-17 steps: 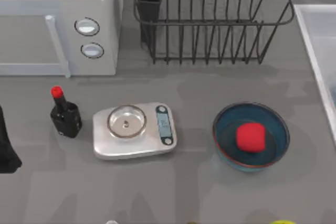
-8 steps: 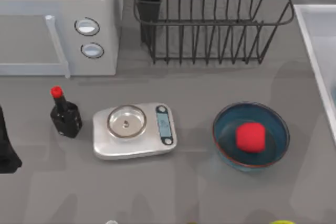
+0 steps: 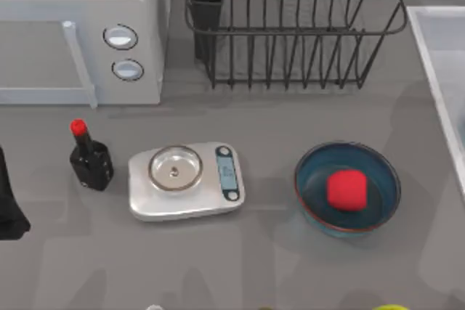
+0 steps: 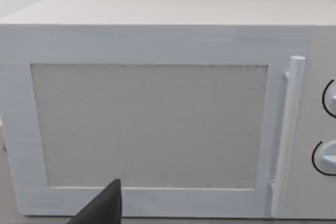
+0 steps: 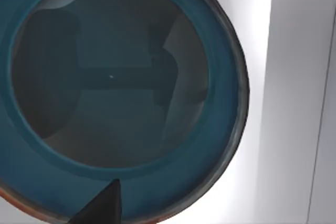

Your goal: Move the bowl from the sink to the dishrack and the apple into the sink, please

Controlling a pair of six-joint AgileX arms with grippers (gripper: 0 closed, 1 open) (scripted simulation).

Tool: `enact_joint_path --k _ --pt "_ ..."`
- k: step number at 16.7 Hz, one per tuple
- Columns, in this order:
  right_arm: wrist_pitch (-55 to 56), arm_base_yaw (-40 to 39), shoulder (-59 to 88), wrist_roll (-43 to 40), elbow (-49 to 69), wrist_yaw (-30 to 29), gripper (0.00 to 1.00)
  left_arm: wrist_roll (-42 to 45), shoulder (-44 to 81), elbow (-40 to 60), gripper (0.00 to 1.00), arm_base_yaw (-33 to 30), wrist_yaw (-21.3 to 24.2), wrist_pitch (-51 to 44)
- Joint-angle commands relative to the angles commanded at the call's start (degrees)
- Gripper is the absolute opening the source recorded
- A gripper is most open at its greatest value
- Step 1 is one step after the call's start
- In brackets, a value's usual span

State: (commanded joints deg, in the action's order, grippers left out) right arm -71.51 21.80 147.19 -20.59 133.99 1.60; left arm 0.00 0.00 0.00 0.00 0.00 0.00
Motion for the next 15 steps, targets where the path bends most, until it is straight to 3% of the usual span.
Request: enact_joint_path --k 9,14,15 --pt "14.46 -0.10 7.32 0.42 -6.84 -0.15 1.00 0.00 0.00 0.00 1.00 0.00 0.00 0.00" --pt "15.34 -0.11 7.93 0.43 -7.33 -0.16 1.00 0.00 0.00 0.00 1.00 0.00 0.00 0.00" --pt "15.34 -0.11 7.93 0.43 -7.33 -0.16 0.92 0.00 0.00 0.00 1.00 0.00 0.00 0.00"
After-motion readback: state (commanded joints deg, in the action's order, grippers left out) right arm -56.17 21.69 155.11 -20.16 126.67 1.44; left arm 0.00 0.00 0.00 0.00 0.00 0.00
